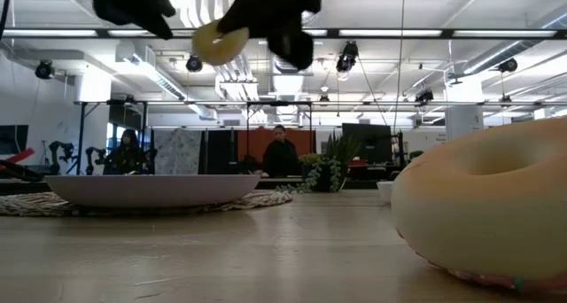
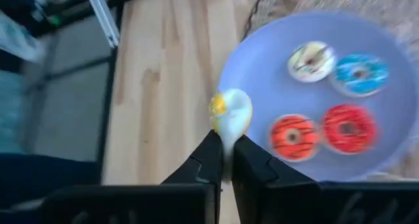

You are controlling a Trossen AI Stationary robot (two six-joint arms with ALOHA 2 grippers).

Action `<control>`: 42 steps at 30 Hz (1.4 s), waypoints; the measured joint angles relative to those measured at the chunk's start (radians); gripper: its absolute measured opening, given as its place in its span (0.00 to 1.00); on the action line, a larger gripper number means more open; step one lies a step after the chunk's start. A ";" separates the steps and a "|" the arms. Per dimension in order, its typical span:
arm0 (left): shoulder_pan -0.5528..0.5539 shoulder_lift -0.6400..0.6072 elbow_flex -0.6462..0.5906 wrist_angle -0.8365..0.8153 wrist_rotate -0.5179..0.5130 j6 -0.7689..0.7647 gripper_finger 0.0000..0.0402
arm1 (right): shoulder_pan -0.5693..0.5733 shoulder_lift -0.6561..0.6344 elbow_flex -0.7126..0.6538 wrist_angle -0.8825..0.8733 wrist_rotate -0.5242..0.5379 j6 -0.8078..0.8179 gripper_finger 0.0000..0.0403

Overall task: Pick & Place donuts
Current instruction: Put the small yellow donut on the purple plate

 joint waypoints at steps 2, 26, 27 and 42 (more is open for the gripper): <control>-0.039 -0.028 0.000 -0.046 -0.082 -0.052 0.40 | -0.018 0.039 0.001 0.051 -0.058 0.074 0.04; -0.286 -0.115 -0.040 -0.292 -0.382 -0.438 0.40 | -0.061 0.581 0.590 -0.260 -0.179 0.135 0.06; -0.286 -0.116 -0.048 -0.292 -0.382 -0.440 0.40 | -0.062 0.589 0.606 -0.285 -0.178 0.123 0.06; -0.287 -0.120 -0.084 -0.300 -0.385 -0.447 0.40 | -0.058 0.582 0.702 -0.559 0.112 -0.122 0.42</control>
